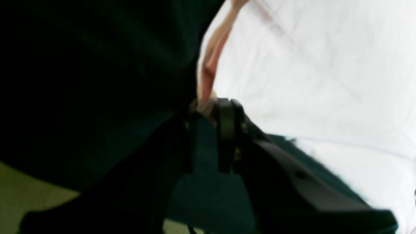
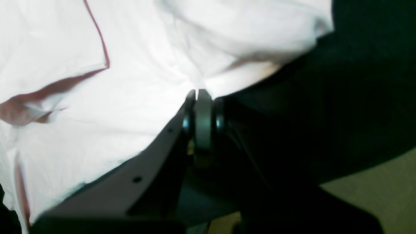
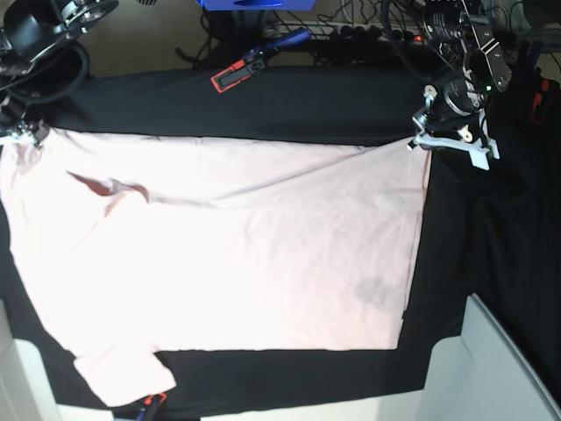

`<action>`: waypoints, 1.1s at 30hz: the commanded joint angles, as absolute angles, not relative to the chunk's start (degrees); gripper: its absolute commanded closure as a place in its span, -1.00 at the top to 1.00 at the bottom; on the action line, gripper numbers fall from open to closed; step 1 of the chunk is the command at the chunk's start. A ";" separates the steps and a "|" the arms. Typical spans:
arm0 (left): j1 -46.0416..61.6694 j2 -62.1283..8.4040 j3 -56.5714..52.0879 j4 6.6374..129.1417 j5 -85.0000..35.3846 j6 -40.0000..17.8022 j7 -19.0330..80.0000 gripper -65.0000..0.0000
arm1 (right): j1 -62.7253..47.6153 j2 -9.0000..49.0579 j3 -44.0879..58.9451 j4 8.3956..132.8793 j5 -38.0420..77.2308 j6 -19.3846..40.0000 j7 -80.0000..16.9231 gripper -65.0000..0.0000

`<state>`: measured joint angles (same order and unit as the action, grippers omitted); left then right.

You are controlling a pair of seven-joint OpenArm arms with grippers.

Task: Fold the T-shirt properly
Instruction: 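Hold the shirt corner with the left gripper and tug it taut, then pull the held shirt corner with the left gripper away from the shirt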

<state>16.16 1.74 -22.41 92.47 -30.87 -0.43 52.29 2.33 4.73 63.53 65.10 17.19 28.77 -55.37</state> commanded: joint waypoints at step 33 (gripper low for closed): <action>19.03 1.45 -22.29 94.37 -31.60 -2.59 51.74 0.31 | 1.10 5.32 63.60 69.67 17.45 32.13 -57.36 -0.99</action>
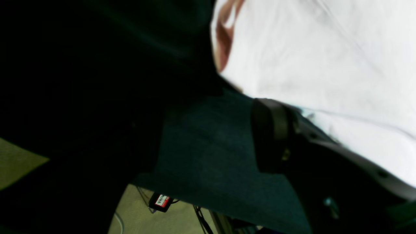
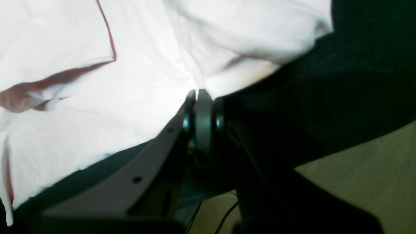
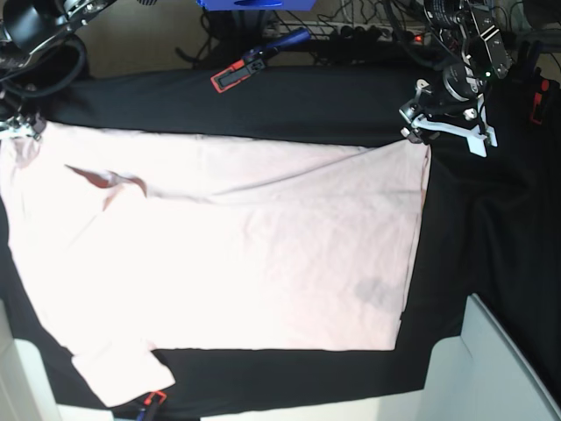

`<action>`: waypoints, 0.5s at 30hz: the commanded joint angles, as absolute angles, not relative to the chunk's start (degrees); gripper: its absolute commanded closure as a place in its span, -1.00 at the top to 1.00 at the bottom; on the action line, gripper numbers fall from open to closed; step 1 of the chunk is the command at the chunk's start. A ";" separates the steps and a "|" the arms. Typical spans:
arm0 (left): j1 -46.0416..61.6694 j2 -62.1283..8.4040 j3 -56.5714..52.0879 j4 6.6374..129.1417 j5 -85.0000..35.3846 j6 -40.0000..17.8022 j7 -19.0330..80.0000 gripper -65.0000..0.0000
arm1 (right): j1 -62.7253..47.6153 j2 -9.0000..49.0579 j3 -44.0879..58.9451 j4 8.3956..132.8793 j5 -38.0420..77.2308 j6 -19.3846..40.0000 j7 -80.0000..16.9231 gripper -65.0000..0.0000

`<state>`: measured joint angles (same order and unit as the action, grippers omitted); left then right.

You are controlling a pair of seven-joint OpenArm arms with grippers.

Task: Fold the T-shirt properly
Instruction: 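Pull the held shirt corner with the left gripper away from the shirt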

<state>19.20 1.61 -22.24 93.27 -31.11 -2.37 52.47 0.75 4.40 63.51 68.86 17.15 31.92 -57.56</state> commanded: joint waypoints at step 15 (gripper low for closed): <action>13.93 1.63 -21.93 90.77 -31.25 -2.59 51.65 0.31 | 1.19 5.41 63.43 69.67 17.45 32.13 -57.36 -0.99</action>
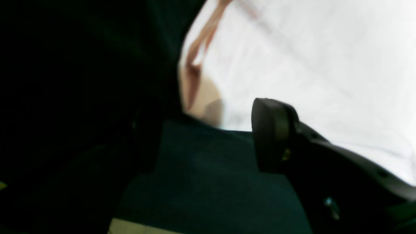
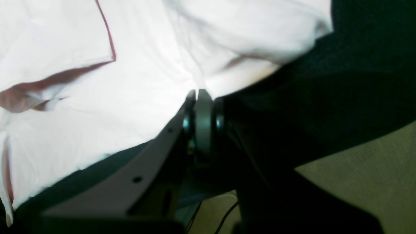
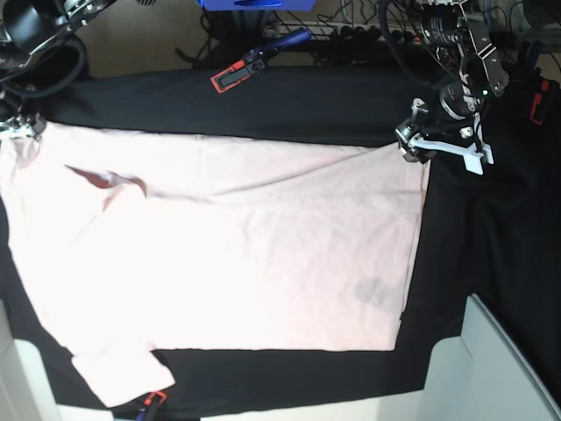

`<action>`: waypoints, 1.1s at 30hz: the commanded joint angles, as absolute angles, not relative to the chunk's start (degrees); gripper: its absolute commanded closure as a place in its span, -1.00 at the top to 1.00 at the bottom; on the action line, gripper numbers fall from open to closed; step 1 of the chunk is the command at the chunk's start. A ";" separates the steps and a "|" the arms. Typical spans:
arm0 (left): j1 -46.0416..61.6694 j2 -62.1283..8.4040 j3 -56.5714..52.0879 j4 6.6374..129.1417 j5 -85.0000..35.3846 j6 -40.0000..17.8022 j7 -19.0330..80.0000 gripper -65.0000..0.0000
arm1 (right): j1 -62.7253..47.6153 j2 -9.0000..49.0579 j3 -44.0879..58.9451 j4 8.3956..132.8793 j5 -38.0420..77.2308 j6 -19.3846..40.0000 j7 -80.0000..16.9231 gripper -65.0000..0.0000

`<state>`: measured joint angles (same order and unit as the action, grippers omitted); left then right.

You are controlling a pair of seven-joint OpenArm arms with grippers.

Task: Fold the T-shirt properly
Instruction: 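Pull the held shirt corner with the left gripper away from the shirt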

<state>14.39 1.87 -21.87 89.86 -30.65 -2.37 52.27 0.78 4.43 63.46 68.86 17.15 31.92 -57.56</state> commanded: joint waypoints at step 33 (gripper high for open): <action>9.36 1.54 -22.46 81.89 -31.52 -2.59 51.56 -0.70 | 1.36 5.67 63.69 69.67 17.45 32.13 -57.36 -0.99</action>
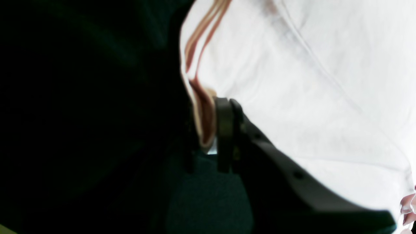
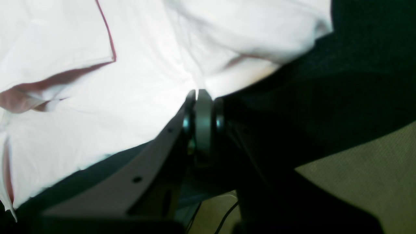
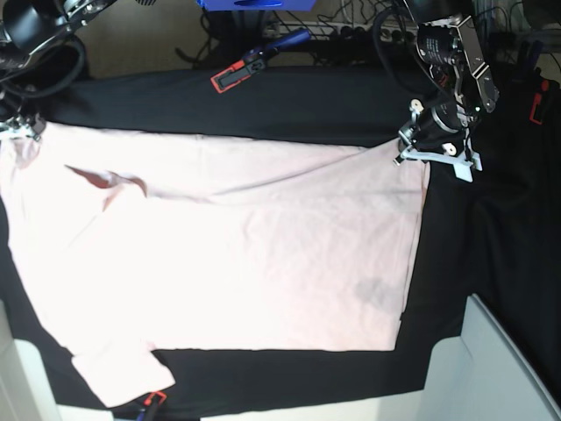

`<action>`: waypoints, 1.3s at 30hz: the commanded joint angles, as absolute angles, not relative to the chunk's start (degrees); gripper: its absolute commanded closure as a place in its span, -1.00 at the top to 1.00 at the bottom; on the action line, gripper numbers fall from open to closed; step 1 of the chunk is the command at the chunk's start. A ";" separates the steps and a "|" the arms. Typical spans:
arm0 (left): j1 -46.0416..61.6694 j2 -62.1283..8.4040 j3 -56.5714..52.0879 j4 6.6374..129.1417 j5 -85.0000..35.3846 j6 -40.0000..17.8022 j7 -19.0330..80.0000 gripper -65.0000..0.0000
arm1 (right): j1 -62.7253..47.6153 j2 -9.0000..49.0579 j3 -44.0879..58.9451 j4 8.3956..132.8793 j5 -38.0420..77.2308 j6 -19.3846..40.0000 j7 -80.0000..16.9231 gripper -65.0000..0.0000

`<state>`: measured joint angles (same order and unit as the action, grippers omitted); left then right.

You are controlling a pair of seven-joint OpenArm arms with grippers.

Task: Fold the T-shirt properly
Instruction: 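Pull the held shirt corner with the left gripper away from the shirt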

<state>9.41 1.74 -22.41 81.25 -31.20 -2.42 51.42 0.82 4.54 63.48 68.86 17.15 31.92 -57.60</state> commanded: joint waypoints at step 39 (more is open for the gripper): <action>19.03 1.36 -27.65 91.65 -31.16 -2.68 51.56 -0.71 | -1.27 6.99 63.69 70.20 17.45 32.40 -57.10 -0.99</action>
<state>19.18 1.72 -27.46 90.70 -30.68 -2.81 52.27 -1.45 5.89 63.51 69.12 17.37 32.14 -57.56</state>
